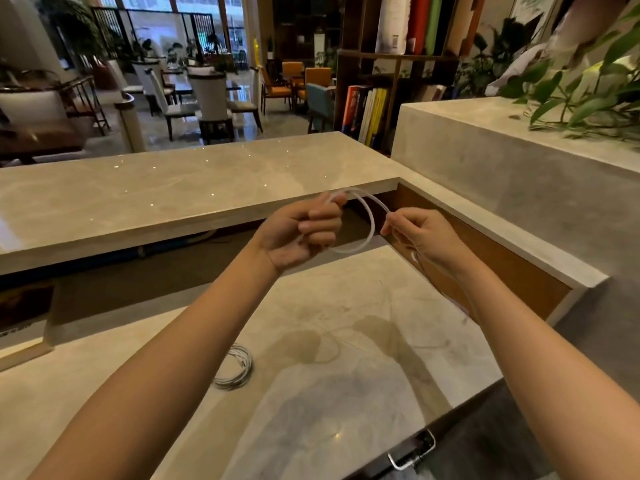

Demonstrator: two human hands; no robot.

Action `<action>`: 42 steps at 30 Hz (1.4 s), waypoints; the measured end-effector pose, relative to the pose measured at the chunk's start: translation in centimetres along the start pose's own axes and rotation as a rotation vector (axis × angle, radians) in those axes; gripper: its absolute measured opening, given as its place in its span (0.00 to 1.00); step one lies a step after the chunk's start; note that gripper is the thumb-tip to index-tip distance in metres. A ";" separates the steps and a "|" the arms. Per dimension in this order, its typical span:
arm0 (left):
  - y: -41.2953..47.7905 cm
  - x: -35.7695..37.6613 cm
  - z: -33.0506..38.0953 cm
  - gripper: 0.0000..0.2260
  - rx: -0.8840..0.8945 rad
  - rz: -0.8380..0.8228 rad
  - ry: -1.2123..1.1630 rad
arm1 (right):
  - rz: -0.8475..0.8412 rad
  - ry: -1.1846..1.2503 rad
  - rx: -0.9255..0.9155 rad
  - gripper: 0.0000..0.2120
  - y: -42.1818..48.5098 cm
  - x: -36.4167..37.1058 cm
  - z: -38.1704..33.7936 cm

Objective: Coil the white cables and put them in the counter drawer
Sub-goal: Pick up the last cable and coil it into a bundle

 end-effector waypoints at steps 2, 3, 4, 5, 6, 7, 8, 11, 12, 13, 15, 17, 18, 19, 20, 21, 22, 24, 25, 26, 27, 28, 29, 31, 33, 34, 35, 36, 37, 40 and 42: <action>-0.1 0.4 0.8 0.12 0.084 0.002 -0.088 | 0.013 -0.003 0.042 0.18 -0.7 0.1 1.7; -0.1 0.5 1.1 0.13 0.132 0.018 -0.097 | 0.009 -0.026 0.056 0.19 -1.0 0.3 2.6; -0.1 0.7 1.4 0.13 0.173 0.023 -0.104 | 0.007 -0.059 0.064 0.20 -1.4 0.6 3.3; -0.1 0.8 1.6 0.13 0.209 0.027 -0.113 | 0.009 -0.083 0.071 0.20 -1.7 0.8 3.9; -0.1 0.9 1.9 0.13 0.243 0.032 -0.125 | 0.016 -0.092 0.079 0.21 -1.9 0.9 4.6; -0.1 1.0 2.2 0.13 0.278 0.044 -0.134 | 0.023 -0.096 0.088 0.21 -2.1 1.0 5.2; -0.2 1.1 2.6 0.13 0.315 0.060 -0.141 | 0.026 -0.107 0.092 0.21 -2.4 0.9 5.8; -0.3 1.4 3.9 0.14 0.415 0.113 -0.127 | -0.006 -0.183 0.092 0.18 -3.0 0.7 7.1; -0.3 1.6 4.2 0.14 0.434 0.111 -0.118 | -0.014 -0.181 0.101 0.16 -3.1 0.6 7.4; -0.3 1.8 4.3 0.14 0.447 0.105 -0.108 | -0.010 -0.157 0.116 0.14 -3.2 0.5 7.6; 0.1 2.2 4.1 0.14 0.470 0.115 -0.078 | 0.011 -0.135 0.126 0.12 -3.3 0.3 7.8; 0.7 2.1 3.9 0.13 0.521 0.194 -0.013 | -0.023 -0.268 0.090 0.12 -3.2 0.7 7.1; 0.9 1.9 3.8 0.12 0.552 0.252 0.047 | -0.076 -0.372 0.055 0.12 -3.2 1.3 6.5; 1.2 1.6 3.7 0.12 0.580 0.318 0.139 | -0.139 -0.470 0.017 0.12 -3.3 2.1 5.6; 1.3 1.4 3.6 0.13 0.597 0.394 0.275 | -0.197 -0.553 -0.020 0.13 -3.3 2.9 4.5; 1.5 1.1 3.4 0.13 0.591 0.475 0.466 | -0.244 -0.623 -0.054 0.14 -3.4 3.6 3.3; 1.7 1.0 3.0 0.14 0.562 0.541 0.683 | -0.281 -0.682 -0.090 0.14 -3.4 4.2 2.1; 2.2 1.1 1.7 0.14 0.467 0.590 1.015 | -0.314 -0.769 -0.178 0.16 -3.6 5.0 -0.4; 2.4 1.1 1.0 0.13 0.416 0.580 1.113 | -0.308 -0.782 -0.225 0.16 -3.7 5.0 -1.5; 2.6 1.1 0.3 0.13 0.368 0.564 1.198 | -0.297 -0.778 -0.265 0.16 -3.8 4.9 -2.7; 2.7 1.0 -0.1 0.12 0.321 0.559 1.281 | -0.279 -0.767 -0.299 0.16 -3.9 4.6 -3.6; 2.6 0.7 -0.4 0.11 0.279 0.564 1.357 | -0.256 -0.754 -0.326 0.15 -3.9 4.1 -4.5; 2.4 0.5 -0.6 0.10 0.248 0.567 1.402 | -0.228 -0.740 -0.347 0.14 -3.8 3.5 -5.2; 2.1 0.1 -0.6 0.10 0.214 0.542 1.398 | -0.159 -0.706 -0.363 0.11 -3.5 1.9 -6.0; 1.8 0.0 -0.6 0.11 0.162 0.510 1.292 | -0.112 -0.681 -0.345 0.10 -3.0 0.5 -6.1; 1.7 0.0 -0.6 0.11 0.122 0.482 1.208 | -0.099 -0.672 -0.333 0.10 -2.8 0.0 -6.0; 1.7 0.1 -0.7 0.11 0.075 0.439 1.126 | -0.089 -0.659 -0.325 0.10 -2.5 -0.5 -5.9; 1.7 0.2 -0.9 0.11 0.026 0.380 1.060 | -0.080 -0.638 -0.319 0.10 -2.3 -0.8 -5.7; 1.6 0.4 -1.1 0.11 -0.018 0.312 1.013 | -0.071 -0.605 -0.314 0.08 -2.1 -1.0 -5.5; 1.3 0.7 -1.7 0.10 -0.078 0.161 0.795 | -0.044 -0.475 -0.275 0.03 -1.9 -1.6 -4.6; 1.0 0.5 -2.0 0.10 -0.077 0.132 0.534 | -0.057 -0.472 -0.256 0.05 -1.8 -1.6 -3.5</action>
Point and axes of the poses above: each hand's wrist, its own y-axis towards the middle knuckle, its own x-axis out of the palm, z = x × y, the point moved 5 cm from there along y, towards the middle knuckle, and after that the axes turned 1 degree about -x, right-handed, at the moved point
